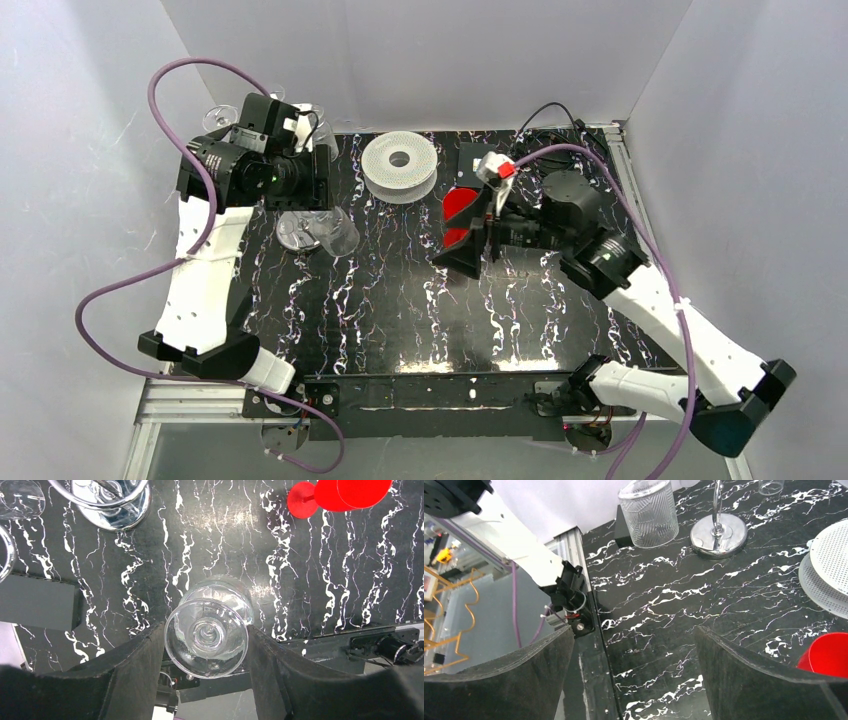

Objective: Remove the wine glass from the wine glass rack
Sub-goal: Place the wine glass at the center of the board.

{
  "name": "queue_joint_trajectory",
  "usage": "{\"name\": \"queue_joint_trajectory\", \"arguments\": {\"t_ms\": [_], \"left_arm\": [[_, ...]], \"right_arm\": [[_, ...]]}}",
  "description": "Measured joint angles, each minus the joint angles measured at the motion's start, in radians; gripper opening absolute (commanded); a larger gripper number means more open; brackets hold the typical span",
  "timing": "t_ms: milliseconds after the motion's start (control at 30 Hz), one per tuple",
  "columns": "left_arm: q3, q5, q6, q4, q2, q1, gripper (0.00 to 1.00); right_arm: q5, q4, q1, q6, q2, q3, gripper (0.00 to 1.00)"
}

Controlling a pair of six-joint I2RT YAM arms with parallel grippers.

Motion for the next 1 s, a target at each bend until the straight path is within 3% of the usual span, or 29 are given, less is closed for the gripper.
{"name": "queue_joint_trajectory", "arguments": {"t_ms": [500,1000], "left_arm": [[0.075,0.137,-0.001,-0.001,0.032,-0.113,0.29],[0.150,0.176,-0.002,-0.002,0.066,-0.190,0.29]], "right_arm": [[-0.026,0.181,0.132,-0.167,0.271,0.047,0.98],[-0.046,0.224,0.177,-0.151,0.393,0.170,0.98]]}}
